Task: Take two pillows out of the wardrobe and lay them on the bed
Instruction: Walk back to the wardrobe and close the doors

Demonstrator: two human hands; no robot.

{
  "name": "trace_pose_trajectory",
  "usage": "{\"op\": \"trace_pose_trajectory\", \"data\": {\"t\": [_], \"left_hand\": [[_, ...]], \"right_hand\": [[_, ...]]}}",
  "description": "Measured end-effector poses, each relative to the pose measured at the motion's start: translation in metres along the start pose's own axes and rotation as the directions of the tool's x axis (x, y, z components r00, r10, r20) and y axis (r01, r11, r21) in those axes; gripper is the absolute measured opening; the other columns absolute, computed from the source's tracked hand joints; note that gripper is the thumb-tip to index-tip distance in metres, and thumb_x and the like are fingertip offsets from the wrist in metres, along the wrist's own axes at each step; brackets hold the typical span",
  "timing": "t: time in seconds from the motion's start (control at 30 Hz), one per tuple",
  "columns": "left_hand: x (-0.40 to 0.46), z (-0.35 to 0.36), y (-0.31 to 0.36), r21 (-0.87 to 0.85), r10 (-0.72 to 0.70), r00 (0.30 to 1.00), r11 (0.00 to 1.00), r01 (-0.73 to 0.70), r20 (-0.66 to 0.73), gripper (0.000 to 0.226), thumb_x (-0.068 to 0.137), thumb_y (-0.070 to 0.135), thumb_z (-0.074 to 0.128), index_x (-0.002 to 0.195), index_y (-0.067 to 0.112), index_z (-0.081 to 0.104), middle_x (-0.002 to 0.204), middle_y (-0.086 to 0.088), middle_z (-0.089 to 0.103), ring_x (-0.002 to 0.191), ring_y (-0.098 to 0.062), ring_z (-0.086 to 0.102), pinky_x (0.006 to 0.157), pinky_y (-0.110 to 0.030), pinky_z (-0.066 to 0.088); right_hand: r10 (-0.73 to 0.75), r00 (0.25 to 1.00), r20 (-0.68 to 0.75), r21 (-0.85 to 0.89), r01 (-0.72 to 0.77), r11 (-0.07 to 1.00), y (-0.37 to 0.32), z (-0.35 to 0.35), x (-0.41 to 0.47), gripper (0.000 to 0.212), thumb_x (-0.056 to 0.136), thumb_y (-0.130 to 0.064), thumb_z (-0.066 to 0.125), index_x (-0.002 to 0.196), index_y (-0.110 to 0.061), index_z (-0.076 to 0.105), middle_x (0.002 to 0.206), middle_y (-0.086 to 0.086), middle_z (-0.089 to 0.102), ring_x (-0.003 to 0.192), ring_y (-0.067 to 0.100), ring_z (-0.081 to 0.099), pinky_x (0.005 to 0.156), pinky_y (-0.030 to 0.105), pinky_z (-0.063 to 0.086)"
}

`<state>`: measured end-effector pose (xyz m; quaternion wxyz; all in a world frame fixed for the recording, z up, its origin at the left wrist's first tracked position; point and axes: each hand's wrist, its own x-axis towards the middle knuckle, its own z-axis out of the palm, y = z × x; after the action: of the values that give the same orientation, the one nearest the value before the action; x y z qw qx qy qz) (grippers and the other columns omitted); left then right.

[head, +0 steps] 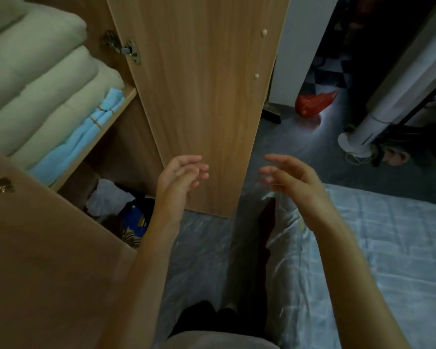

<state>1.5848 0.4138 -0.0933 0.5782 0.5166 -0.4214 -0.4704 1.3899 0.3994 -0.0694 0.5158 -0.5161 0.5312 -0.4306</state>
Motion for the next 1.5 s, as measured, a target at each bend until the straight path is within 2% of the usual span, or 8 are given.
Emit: {"op": "trace_pose_trajectory", "data": {"t": [0.17, 0.4, 0.77, 1.07, 1.17, 1.23, 1.37, 1.5], "left_hand": [[0.046, 0.030, -0.004, 0.045, 0.010, 1.000, 0.999, -0.010, 0.008, 0.020, 0.090, 0.008, 0.048, 0.090, 0.024, 0.061, 0.077, 0.012, 0.070, 0.075, 0.002, 0.065, 0.070, -0.010, 0.048], [0.119, 0.073, -0.006, 0.064, 0.088, 0.992, 0.994, -0.094, 0.091, 0.016, 0.088, 0.002, 0.049, 0.098, 0.010, 0.058, 0.087, -0.001, 0.064, 0.073, 0.003, 0.061, 0.066, -0.006, 0.044], [0.204, 0.114, -0.018, 0.106, 0.090, 0.992, 0.989, -0.099, 0.091, 0.025, 0.086, 0.003, 0.053, 0.087, 0.028, 0.059, 0.085, 0.007, 0.064, 0.080, -0.002, 0.062, 0.071, -0.012, 0.048], [0.230, 0.145, -0.026, 0.155, 0.081, 0.993, 0.986, -0.067, -0.084, 0.027, 0.086, 0.007, 0.055, 0.087, 0.034, 0.055, 0.087, 0.010, 0.063, 0.082, -0.001, 0.060, 0.071, -0.010, 0.046], [0.236, 0.159, -0.026, 0.137, 0.065, 0.990, 0.989, -0.048, -0.123, 0.028, 0.086, 0.002, 0.055, 0.091, 0.029, 0.053, 0.092, 0.005, 0.061, 0.086, -0.007, 0.058, 0.072, -0.010, 0.046], [0.239, 0.170, -0.026, 0.161, 0.075, 0.983, 0.986, -0.048, -0.168, 0.028, 0.084, -0.001, 0.055, 0.098, 0.024, 0.053, 0.097, 0.006, 0.058, 0.088, -0.004, 0.056, 0.075, -0.013, 0.046], [0.238, 0.195, -0.026, 0.276, 0.158, 0.954, 0.958, -0.085, -0.254, 0.046, 0.082, 0.006, 0.062, 0.121, 0.024, 0.046, 0.111, 0.019, 0.050, 0.100, 0.011, 0.050, 0.083, -0.007, 0.042], [0.241, 0.217, -0.025, 0.352, 0.265, 0.915, 0.924, -0.150, -0.304, 0.069, 0.078, 0.020, 0.066, 0.138, 0.010, 0.032, 0.141, -0.006, 0.040, 0.130, -0.017, 0.040, 0.110, -0.041, 0.034]], "right_hand": [[-0.006, 1.000, 0.026, -0.041, 0.007, 0.999, 0.003, -0.014, 0.054, 0.025, 0.091, -0.006, 0.048, 0.114, -0.009, 0.057, 0.091, 0.002, 0.065, 0.073, 0.007, 0.062, 0.069, 0.014, 0.050], [-0.070, 0.997, 0.029, -0.105, 0.073, 0.992, 0.002, -0.026, 0.138, 0.024, 0.092, -0.006, 0.049, 0.113, -0.012, 0.057, 0.092, 0.002, 0.066, 0.074, 0.005, 0.063, 0.073, 0.018, 0.051], [-0.114, 0.993, -0.023, -0.057, 0.113, 0.992, 0.009, -0.050, 0.230, 0.023, 0.089, -0.006, 0.052, 0.105, -0.022, 0.051, 0.085, -0.001, 0.065, 0.073, 0.007, 0.062, 0.066, 0.010, 0.050], [-0.098, 0.993, 0.061, -0.159, 0.107, 0.981, 0.012, -0.067, 0.282, 0.038, 0.088, -0.009, 0.055, 0.124, -0.016, 0.042, 0.085, -0.003, 0.063, 0.080, 0.009, 0.060, 0.080, 0.025, 0.048], [-0.117, 0.989, 0.091, -0.229, 0.135, 0.964, 0.013, -0.072, 0.297, 0.049, 0.087, -0.015, 0.059, 0.130, -0.019, 0.037, 0.086, -0.009, 0.060, 0.081, 0.003, 0.058, 0.073, 0.017, 0.046], [-0.151, 0.982, 0.113, -0.314, 0.180, 0.932, 0.014, -0.075, 0.308, 0.052, 0.084, -0.016, 0.062, 0.131, -0.021, 0.038, 0.091, -0.005, 0.057, 0.080, 0.003, 0.056, 0.069, 0.016, 0.045], [-0.219, 0.955, 0.198, -0.392, 0.282, 0.876, 0.015, -0.080, 0.321, 0.052, 0.078, -0.019, 0.067, 0.126, -0.023, 0.047, 0.115, 0.004, 0.050, 0.097, 0.013, 0.053, 0.084, 0.025, 0.046], [-0.276, 0.901, 0.335, -0.203, 0.354, 0.913, 0.012, -0.085, 0.323, 0.041, 0.081, -0.014, 0.063, 0.119, -0.020, 0.050, 0.116, -0.007, 0.056, 0.110, 0.007, 0.053, 0.094, 0.023, 0.043]]}}
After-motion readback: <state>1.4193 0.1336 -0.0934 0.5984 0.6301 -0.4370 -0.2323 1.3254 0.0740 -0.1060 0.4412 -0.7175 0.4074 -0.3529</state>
